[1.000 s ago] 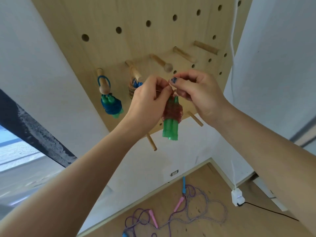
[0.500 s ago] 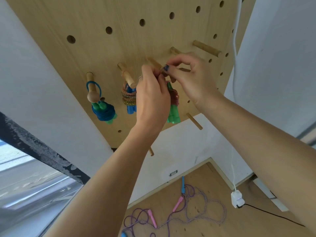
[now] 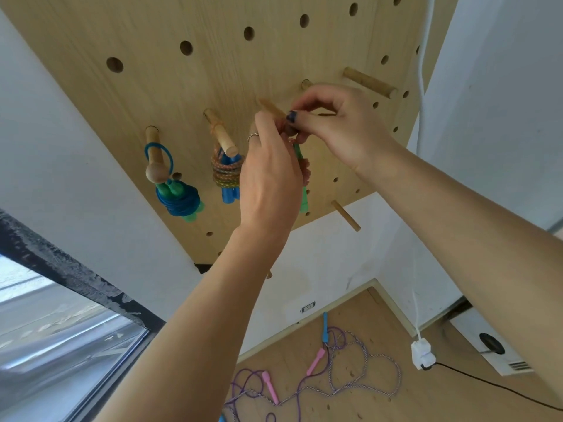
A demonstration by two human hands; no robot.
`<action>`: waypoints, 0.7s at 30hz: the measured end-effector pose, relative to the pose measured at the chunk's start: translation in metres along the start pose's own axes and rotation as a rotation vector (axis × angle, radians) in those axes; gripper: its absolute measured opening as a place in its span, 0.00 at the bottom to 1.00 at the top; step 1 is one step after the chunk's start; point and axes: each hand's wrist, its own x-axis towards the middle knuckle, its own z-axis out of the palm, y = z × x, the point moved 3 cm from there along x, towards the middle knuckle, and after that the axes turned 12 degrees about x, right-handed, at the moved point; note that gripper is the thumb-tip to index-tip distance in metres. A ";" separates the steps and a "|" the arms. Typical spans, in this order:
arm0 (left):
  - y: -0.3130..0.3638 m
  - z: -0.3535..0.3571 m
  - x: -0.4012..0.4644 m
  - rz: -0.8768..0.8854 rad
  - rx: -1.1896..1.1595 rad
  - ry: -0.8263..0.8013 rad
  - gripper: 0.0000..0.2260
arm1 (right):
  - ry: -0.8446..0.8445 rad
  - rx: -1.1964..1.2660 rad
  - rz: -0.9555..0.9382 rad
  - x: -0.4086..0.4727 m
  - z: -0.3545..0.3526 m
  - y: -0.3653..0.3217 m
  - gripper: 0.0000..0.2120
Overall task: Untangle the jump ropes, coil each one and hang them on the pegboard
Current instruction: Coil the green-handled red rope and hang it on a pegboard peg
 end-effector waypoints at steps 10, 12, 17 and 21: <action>-0.003 0.000 0.003 0.033 0.003 0.048 0.08 | 0.086 -0.103 -0.014 0.001 0.010 -0.001 0.03; -0.008 0.000 0.006 0.017 0.003 0.079 0.08 | 0.096 -0.128 -0.012 -0.001 0.016 -0.001 0.03; -0.013 0.006 0.012 -0.008 -0.069 0.089 0.08 | 0.095 0.172 0.191 -0.002 0.027 0.000 0.04; -0.019 0.013 0.016 -0.043 -0.064 0.071 0.06 | 0.137 0.278 0.279 0.004 0.036 0.002 0.04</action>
